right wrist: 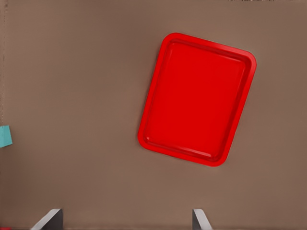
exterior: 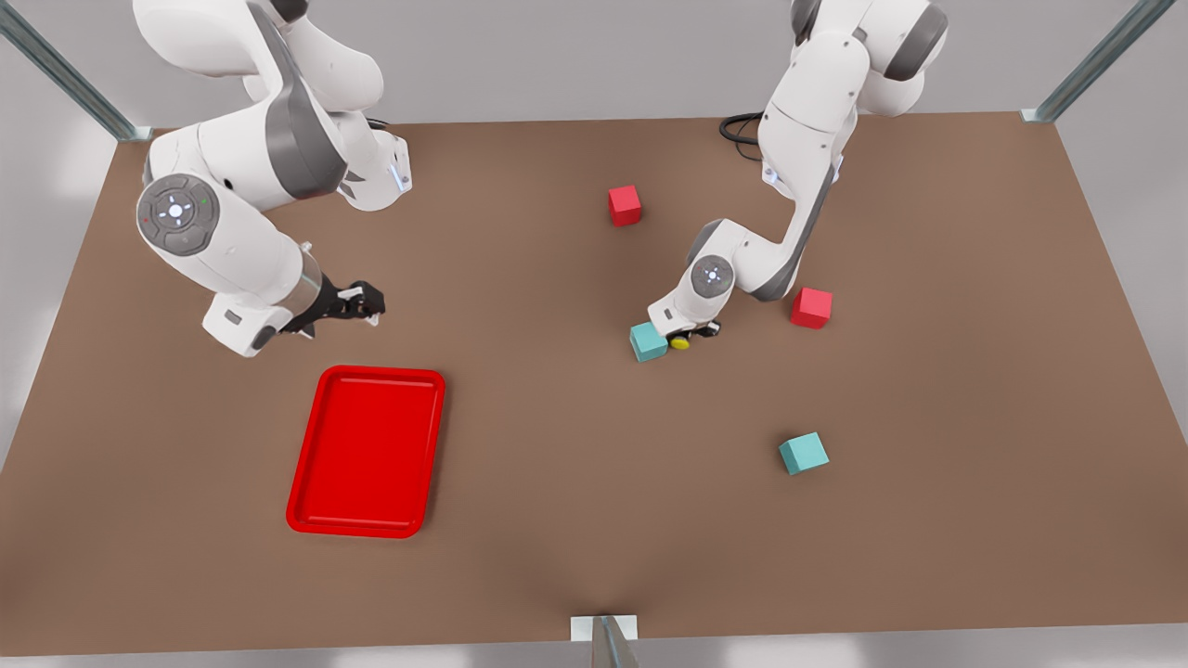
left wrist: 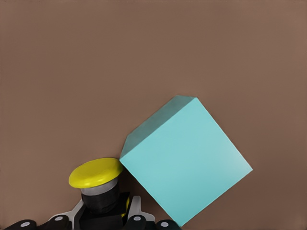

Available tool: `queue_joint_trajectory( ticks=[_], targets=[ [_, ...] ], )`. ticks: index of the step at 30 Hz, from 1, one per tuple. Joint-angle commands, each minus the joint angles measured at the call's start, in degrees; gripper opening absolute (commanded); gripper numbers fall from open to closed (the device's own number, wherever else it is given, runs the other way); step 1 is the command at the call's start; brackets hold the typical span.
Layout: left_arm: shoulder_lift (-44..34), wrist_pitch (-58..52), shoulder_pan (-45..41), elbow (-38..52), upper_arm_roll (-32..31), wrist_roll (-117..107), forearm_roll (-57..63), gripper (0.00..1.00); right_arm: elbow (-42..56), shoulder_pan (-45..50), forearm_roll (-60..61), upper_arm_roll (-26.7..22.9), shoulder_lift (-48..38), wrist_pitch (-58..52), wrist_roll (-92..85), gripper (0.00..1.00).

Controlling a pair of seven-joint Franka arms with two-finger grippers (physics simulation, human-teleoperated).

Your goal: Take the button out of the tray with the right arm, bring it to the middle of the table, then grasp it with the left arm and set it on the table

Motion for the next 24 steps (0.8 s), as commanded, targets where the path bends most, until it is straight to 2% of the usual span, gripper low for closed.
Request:
queue_joint_trajectory(
  ticks=[1, 7, 11, 14, 15, 16, 17, 18, 21, 23, 24],
  targets=[
    [-0.1, -2.3, 0.0, 0.5, 0.0, 1.2, -0.4, 0.45, 0.1, -0.1, -0.2, 0.0, -0.1, -0.1, -1.2, 1.00],
    [-1.3, -9.6, 0.1, 4.3, 4.5, 1.7, -0.3, 0.43, 0.2, -0.6, -0.2, -0.2, -0.1, -0.1, -1.4, 1.00],
    [-1.5, -23.0, 0.1, 14.6, 9.8, 0.7, -0.5, 0.43, 0.2, -0.8, -0.3, -0.2, 0.0, -0.1, -1.4, 1.00],
    [2.5, -34.7, 0.2, 27.7, 10.5, -26.7, -0.2, 0.43, 0.4, -0.9, -0.1, -0.3, 0.3, 0.0, -1.3, 1.00],
    [4.6, -36.1, 0.2, 32.3, 10.6, -42.4, 0.1, 0.43, 0.7, -1.0, -0.2, -0.3, 0.3, 0.0, -1.2, 1.00],
    [9.2, -43.1, 0.1, 41.1, 11.2, -56.9, 4.1, 0.43, 0.7, -1.0, -0.3, -0.3, 0.3, 0.0, -1.2, 1.00],
    [12.1, -45.0, 0.1, 46.0, 11.3, -68.2, 6.0, 0.43, 0.7, -1.0, -0.3, -0.3, 0.3, 0.0, -1.2, 1.00],
    [12.2, -45.0, 0.0, 47.4, 13.1, -77.5, 8.0, 0.43, 0.7, -1.1, -0.4, -0.4, 0.3, 0.0, -1.2, 1.00],
    [14.0, -47.6, -2.4, 47.7, 13.1, -109.5, 27.4, 0.43, 0.7, -2.4, -0.3, -0.3, 0.3, 0.0, -1.4, 1.00],
    [18.0, -56.5, -4.0, 47.6, 13.0, -124.9, 40.4, 0.42, 0.7, -2.4, -0.2, -0.3, 0.3, 0.0, -1.4, 1.00],
    [19.1, -59.9, -4.5, 47.6, 13.0, -129.7, 42.7, 0.42, 0.7, -2.3, -0.3, -0.3, 0.3, 0.0, -1.3, 1.00]
  ],
)
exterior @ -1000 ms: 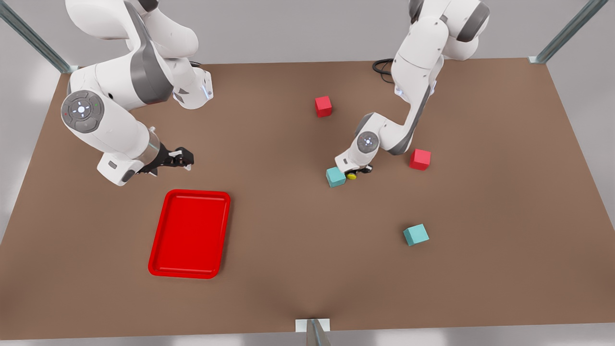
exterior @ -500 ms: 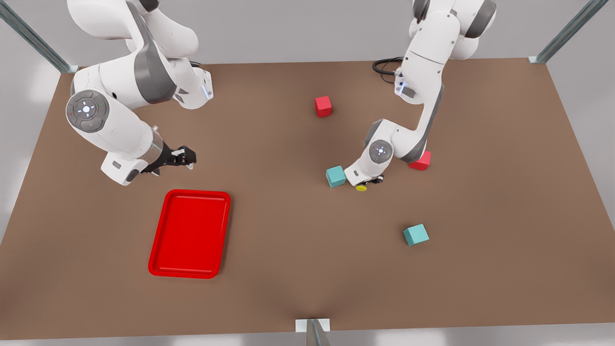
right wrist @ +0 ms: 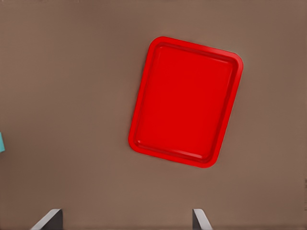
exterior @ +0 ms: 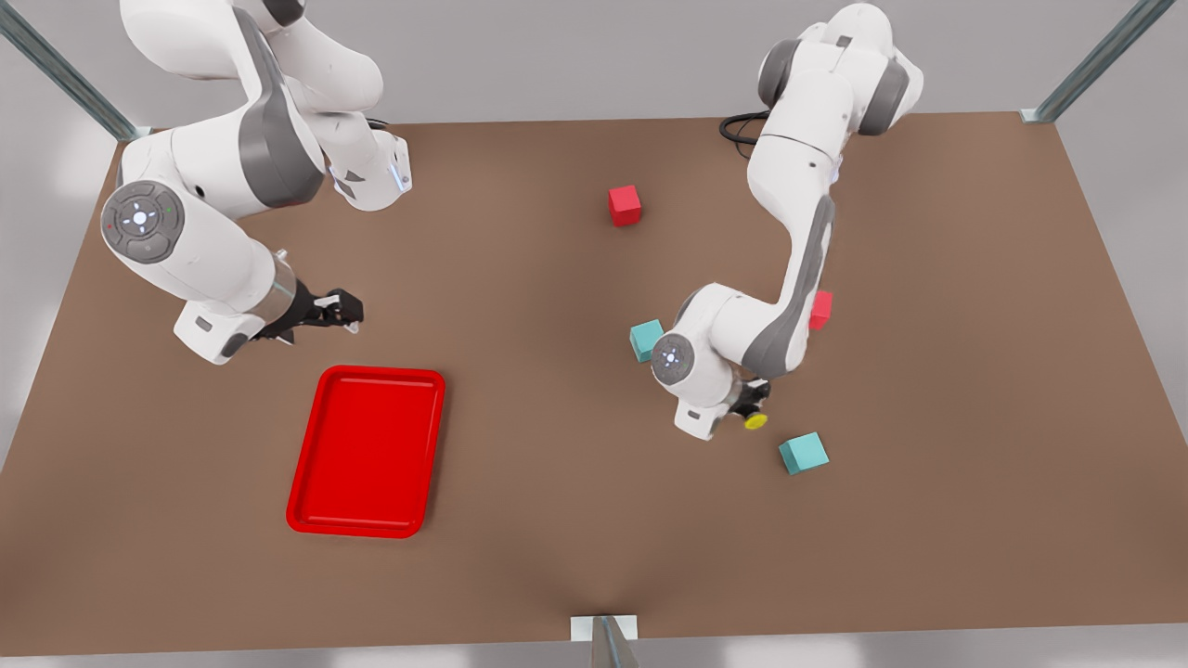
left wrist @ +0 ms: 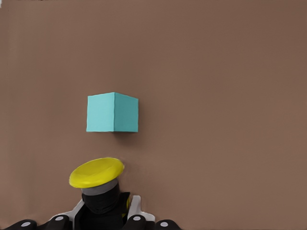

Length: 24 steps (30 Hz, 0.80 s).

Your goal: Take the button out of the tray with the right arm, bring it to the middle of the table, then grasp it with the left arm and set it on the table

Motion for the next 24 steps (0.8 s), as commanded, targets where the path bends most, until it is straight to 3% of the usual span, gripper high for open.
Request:
queue_joint_trajectory(
  ticks=[1, 10, 24],
  targets=[
    [1.7, -17.4, -0.6, 0.0, 0.0, -93.1, 14.4, 0.42, 0.0, 0.1, 0.0, 0.1, -0.1, 0.0, -0.3, 1.00],
    [9.5, -23.5, -2.3, -3.3, 0.0, -114.5, 19.1, 0.42, 0.0, -0.2, -0.7, 0.0, -0.1, -0.1, -0.3, 1.00],
    [18.3, -9.8, -1.1, -5.9, -0.1, -114.1, 29.4, 0.43, 1.6, -1.7, -3.7, 0.1, 1.3, 3.6, -0.6, 1.00]
  ],
)
